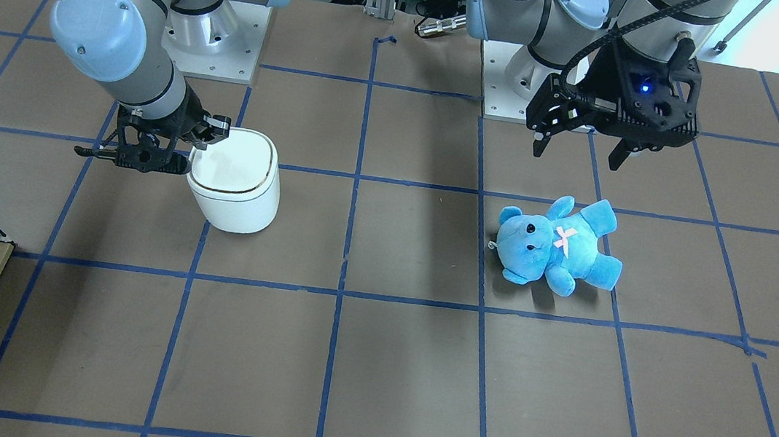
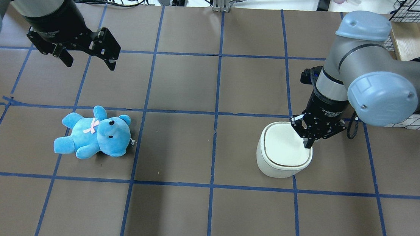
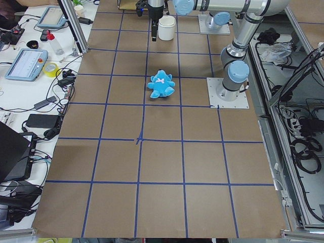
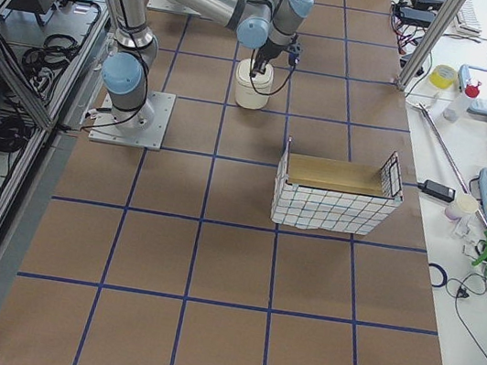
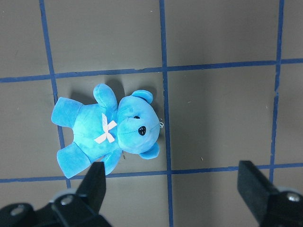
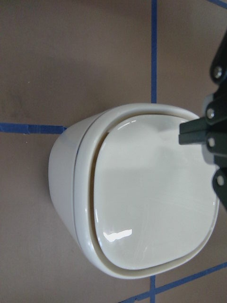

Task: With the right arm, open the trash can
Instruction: 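Lower the right gripper onto the lid's edge nearest the robot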

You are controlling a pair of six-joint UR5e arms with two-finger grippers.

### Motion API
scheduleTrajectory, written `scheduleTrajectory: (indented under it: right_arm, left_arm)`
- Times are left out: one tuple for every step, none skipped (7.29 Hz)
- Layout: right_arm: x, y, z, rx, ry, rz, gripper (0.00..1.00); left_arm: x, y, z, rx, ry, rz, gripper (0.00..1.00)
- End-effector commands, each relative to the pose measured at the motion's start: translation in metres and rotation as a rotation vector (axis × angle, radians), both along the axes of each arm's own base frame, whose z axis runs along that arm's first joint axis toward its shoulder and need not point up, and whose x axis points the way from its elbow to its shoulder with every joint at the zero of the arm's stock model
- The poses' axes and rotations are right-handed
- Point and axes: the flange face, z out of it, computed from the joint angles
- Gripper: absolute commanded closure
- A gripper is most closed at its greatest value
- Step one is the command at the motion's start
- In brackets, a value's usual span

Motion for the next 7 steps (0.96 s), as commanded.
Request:
scheduleTrajectory:
  right_arm:
    - [0.017,0.003,-0.001,0.001,-0.044,0.008,1.00]
    - [0.021,0.004,-0.001,0.000,-0.042,0.014,1.00]
    - [0.022,0.004,-0.010,0.023,-0.045,0.014,1.00]
    - [0.022,0.003,-0.014,0.031,-0.044,0.013,1.00]
    - [0.021,0.003,-0.014,0.031,-0.040,0.011,1.00]
    - [0.021,0.003,-0.014,0.029,-0.039,0.011,1.00]
    - [0.021,0.003,-0.016,0.036,-0.034,0.011,1.00]
  left_arm:
    - [0.000,0.000,0.000,0.000,0.000,0.000,0.00]
    - [0.000,0.000,0.000,0.000,0.000,0.000,0.00]
    - [0.000,0.000,0.000,0.000,0.000,0.000,0.00]
    - [0.000,0.000,0.000,0.000,0.000,0.000,0.00]
    - [0.000,0.000,0.000,0.000,0.000,0.000,0.00]
    - [0.000,0.000,0.000,0.000,0.000,0.000,0.00]
    - [0.000,0.000,0.000,0.000,0.000,0.000,0.00]
